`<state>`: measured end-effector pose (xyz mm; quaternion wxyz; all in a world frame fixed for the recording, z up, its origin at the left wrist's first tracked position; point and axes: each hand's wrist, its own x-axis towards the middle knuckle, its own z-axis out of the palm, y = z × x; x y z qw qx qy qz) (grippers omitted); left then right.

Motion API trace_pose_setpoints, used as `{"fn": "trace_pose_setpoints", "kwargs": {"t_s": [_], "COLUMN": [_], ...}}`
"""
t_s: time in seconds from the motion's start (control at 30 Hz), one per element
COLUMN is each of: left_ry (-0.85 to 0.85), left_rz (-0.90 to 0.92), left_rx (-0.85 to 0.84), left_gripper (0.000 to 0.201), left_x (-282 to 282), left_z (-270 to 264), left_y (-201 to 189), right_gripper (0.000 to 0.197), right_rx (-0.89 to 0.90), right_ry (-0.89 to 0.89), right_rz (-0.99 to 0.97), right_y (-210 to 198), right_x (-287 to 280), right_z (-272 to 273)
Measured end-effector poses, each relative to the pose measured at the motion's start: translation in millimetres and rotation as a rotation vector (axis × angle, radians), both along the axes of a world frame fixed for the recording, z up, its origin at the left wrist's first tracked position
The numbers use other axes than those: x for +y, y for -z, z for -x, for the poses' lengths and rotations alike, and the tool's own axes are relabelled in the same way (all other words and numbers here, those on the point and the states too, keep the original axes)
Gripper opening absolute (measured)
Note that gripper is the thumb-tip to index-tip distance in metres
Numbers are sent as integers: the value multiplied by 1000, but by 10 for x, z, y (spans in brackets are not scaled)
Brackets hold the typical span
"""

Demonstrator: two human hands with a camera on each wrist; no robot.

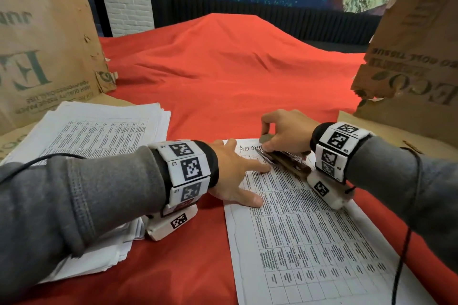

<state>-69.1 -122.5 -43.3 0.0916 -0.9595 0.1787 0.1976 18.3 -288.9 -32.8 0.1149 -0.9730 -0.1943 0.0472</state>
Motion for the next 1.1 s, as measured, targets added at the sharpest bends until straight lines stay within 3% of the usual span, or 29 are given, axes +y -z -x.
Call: {"fn": "trace_pose_setpoints", "kwargs": {"t_s": [0.1, 0.5, 0.63, 0.83, 1.1], "left_ry": [28, 43, 21, -4, 9], "left_rz": [-35, -47, -25, 6, -20], "left_rx": [9, 22, 13, 13, 16], "left_gripper": [82, 80, 80, 80, 81], "left_x": [7, -3, 10, 7, -11], "left_z": [4, 29, 47, 38, 58], "left_y": [-1, 18, 27, 36, 18], "right_gripper": [3, 9, 14, 12, 6], "right_rx": [-39, -37, -59, 47, -31], "right_ry": [8, 49, 7, -102, -115], "right_rz": [9, -29, -58, 36, -2], "right_y": [34, 79, -13, -66, 39], "right_x": [51, 319, 353, 248, 392], "right_z": [-2, -294, -283, -34, -45]}}
